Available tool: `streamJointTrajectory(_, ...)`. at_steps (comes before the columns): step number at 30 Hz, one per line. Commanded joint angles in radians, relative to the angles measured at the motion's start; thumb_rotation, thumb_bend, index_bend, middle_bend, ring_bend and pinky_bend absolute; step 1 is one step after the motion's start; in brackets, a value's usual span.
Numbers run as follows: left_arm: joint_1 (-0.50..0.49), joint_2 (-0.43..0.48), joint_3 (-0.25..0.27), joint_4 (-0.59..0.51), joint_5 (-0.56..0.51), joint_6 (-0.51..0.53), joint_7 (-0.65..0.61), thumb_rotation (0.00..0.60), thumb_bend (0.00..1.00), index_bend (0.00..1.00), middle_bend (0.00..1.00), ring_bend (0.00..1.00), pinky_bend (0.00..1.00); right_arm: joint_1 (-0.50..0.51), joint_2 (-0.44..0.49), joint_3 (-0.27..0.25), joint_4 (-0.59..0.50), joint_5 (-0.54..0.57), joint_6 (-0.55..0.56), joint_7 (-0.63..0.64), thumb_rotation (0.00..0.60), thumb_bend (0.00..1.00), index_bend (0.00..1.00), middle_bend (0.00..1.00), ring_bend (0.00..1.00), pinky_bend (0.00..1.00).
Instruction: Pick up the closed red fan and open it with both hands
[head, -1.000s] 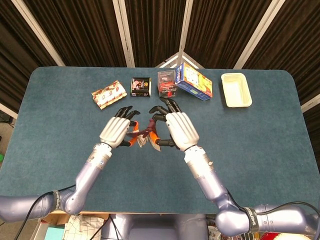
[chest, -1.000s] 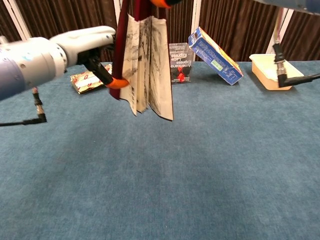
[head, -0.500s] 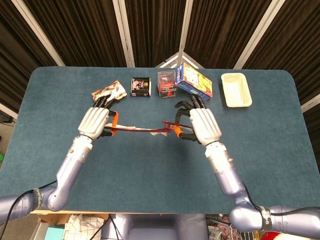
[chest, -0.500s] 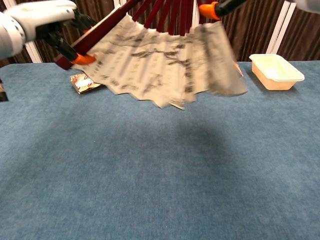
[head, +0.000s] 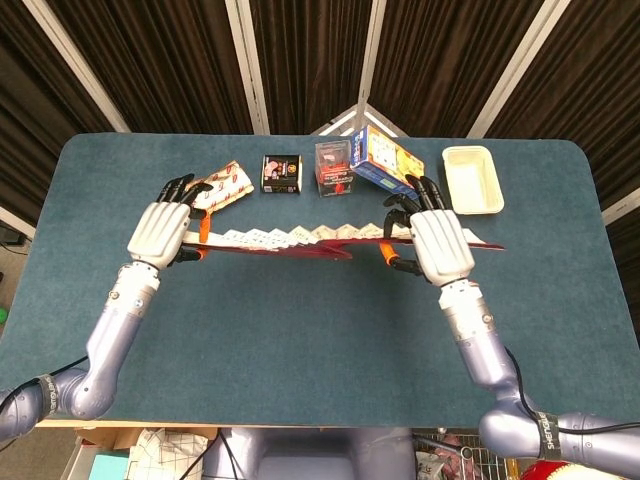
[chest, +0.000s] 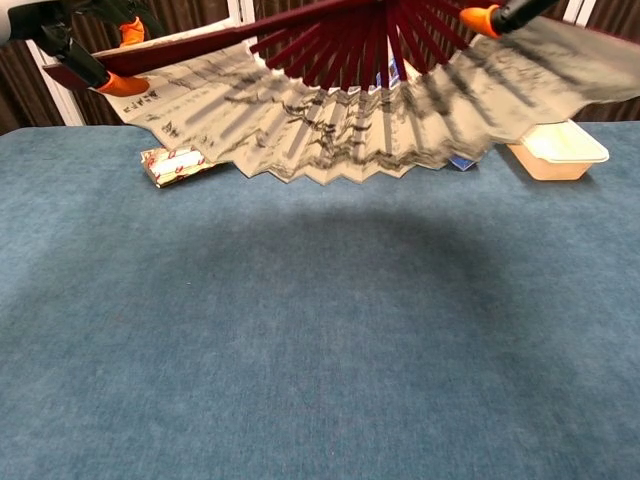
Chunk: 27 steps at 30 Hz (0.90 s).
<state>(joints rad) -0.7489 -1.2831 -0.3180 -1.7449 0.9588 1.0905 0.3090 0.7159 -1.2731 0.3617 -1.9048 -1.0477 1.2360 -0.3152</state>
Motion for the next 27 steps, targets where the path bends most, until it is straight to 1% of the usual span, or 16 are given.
streamJointTrajectory(1,0.001,0.001,0.002,0.0,0.003,0.001,-0.004,0.6,0.47,0.74,0.16,0.0,0.02,-0.011,0.004,-0.022,0.024,-0.033,0.012,-0.007,0.6,0.46,0.82,0.33,0.06,0.0)
streamJointTrajectory(7,0.0,-0.002,0.01,0.002,0.009,0.0,-0.006,0.6,0.47,0.74,0.16,0.0,0.02,-0.025,0.005,-0.049,0.053,-0.071,0.017,-0.007,0.6,0.46,0.82,0.33,0.06,0.0)
streamJointTrajectory(17,-0.015,-0.022,0.015,-0.002,0.01,0.008,0.016,0.6,0.47,0.74,0.16,0.0,0.02,-0.05,0.007,-0.07,0.091,-0.099,0.029,0.007,0.6,0.46,0.82,0.33,0.06,0.0)
streamJointTrajectory(24,-0.014,-0.036,0.032,-0.004,0.001,0.015,0.033,0.6,0.47,0.74,0.16,0.0,0.02,-0.076,0.004,-0.093,0.102,-0.108,0.035,0.024,0.6,0.46,0.82,0.33,0.06,0.0)
streamJointTrajectory(27,-0.01,-0.043,0.041,-0.003,0.004,0.018,0.035,0.6,0.47,0.74,0.16,0.0,0.02,-0.09,-0.002,-0.112,0.11,-0.119,0.038,0.031,0.6,0.46,0.82,0.33,0.06,0.0)
